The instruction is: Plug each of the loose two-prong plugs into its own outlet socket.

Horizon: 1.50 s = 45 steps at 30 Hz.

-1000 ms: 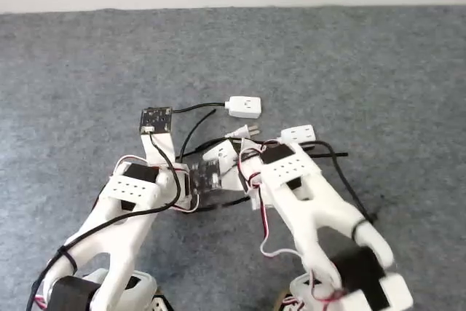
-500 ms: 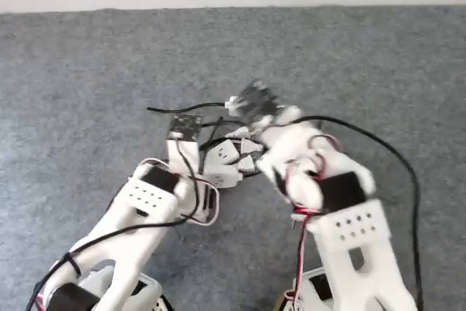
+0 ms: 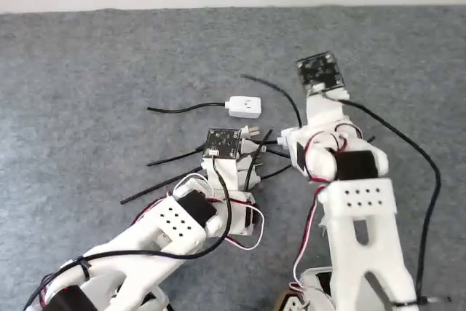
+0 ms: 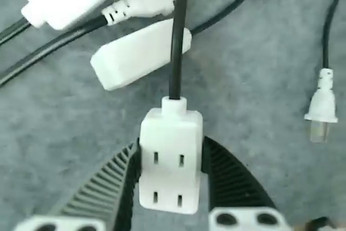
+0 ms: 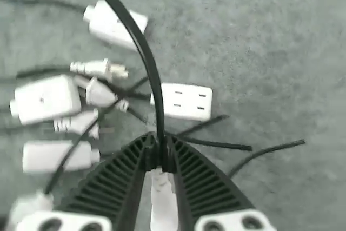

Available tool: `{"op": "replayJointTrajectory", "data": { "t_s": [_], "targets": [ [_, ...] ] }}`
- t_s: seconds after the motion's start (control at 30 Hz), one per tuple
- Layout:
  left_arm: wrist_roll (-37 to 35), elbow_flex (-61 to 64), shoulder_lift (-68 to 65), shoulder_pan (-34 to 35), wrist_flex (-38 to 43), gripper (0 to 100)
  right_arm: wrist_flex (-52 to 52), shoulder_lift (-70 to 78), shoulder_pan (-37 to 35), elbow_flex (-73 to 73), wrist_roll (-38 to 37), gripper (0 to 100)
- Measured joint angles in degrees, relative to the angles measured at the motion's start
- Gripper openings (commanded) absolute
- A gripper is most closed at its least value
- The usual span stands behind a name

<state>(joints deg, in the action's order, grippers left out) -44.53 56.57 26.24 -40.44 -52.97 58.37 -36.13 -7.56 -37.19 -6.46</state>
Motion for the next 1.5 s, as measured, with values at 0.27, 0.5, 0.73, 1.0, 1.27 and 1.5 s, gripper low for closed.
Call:
{"op": "replayJointTrajectory", "data": {
  "t_s": [0.27, 0.5, 0.73, 1.0, 1.27, 1.5],
  "targets": [
    [-0.5, 5.7, -0.7, -0.5, 4.6, 1, -12.9, 4.2, -0.1, -8.4, 6.2, 0.8],
    [-0.5, -5.6, -17.8, -0.6, 0.3, 1, -14.2, 4.2, -0.3, -9.4, 6.2, 0.8],
    [0.7, -32.7, -41.4, -0.7, -19.9, 1, -16.6, 4.2, -0.1, -12.4, 6.2, 0.8],
    [9.1, -31.5, -39.8, 0.6, -16.6, 1, -16.7, 4.2, -0.1, -12.4, 6.2, 0.8],
    [9.8, -16.8, -26.6, 1.6, -1.7, 1, -16.7, 4.2, -0.1, -12.4, 6.2, 0.8],
    [-0.9, -18.0, -28.2, 1.9, -0.9, 1, -16.7, 4.2, -0.2, -12.4, 6.2, 0.8]
  ]
}}
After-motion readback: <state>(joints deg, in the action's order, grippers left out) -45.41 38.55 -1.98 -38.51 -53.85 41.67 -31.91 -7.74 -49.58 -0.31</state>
